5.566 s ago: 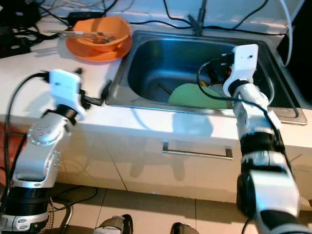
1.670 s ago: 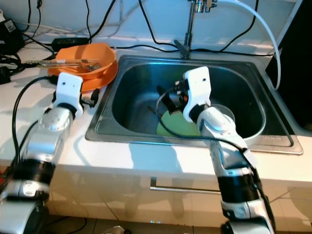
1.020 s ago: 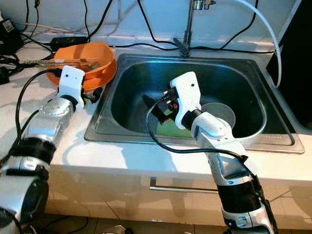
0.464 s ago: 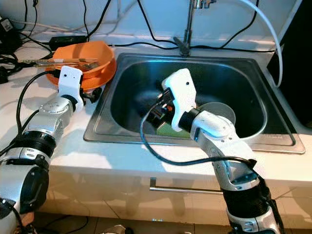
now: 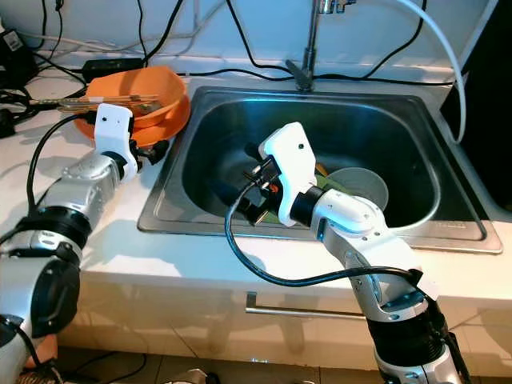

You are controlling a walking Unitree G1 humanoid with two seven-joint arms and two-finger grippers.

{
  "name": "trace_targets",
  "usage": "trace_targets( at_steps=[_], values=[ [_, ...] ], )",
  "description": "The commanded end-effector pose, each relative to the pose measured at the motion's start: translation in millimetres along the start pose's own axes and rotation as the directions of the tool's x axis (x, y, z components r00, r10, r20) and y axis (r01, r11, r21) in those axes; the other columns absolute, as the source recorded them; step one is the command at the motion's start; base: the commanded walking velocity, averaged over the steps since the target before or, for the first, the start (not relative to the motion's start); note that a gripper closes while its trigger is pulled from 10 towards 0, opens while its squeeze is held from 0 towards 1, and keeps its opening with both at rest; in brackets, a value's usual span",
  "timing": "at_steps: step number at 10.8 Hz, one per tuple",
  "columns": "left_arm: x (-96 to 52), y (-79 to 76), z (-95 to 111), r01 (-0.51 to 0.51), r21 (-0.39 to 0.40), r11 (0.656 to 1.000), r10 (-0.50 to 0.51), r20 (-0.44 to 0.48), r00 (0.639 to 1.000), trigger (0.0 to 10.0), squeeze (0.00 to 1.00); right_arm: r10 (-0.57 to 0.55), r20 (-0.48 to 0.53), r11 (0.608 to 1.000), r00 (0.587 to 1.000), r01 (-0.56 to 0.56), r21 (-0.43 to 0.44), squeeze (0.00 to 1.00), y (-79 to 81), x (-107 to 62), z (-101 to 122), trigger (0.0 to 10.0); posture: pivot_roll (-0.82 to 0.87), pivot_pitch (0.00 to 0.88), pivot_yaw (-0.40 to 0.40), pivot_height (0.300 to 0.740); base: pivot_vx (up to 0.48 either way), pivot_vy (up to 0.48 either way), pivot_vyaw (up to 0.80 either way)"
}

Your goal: Kitchen organization

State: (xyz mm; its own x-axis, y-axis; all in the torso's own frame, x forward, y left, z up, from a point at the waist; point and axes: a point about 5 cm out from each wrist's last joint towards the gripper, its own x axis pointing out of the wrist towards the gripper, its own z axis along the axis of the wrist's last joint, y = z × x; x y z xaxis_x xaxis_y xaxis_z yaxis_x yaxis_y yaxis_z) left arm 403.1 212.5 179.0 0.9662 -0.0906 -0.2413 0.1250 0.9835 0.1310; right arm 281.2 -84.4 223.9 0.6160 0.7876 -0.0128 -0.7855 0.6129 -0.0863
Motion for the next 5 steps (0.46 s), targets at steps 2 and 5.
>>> trace_targets(
  at_steps=[2,5],
  values=[
    [0.3,-8.1,-16.8,0.093,-0.011,0.996,-0.094,-0.112,0.989,10.0,0.0,0.018,-0.001,1.0,1.0,-0.018,-0.004,0.0,3.5,-1.9,2.1,10.0,-0.01,0.092,0.028,0.74,0.0,0.0,0.0],
    [-4.1,2.7,-23.5,0.11,0.023,0.994,-0.103,-0.194,0.976,10.0,0.0,0.021,-0.007,1.0,1.0,-0.021,-0.005,0.0,3.7,-2.7,1.5,10.0,-0.01,0.095,0.027,0.74,0.0,0.0,0.0]
  ],
)
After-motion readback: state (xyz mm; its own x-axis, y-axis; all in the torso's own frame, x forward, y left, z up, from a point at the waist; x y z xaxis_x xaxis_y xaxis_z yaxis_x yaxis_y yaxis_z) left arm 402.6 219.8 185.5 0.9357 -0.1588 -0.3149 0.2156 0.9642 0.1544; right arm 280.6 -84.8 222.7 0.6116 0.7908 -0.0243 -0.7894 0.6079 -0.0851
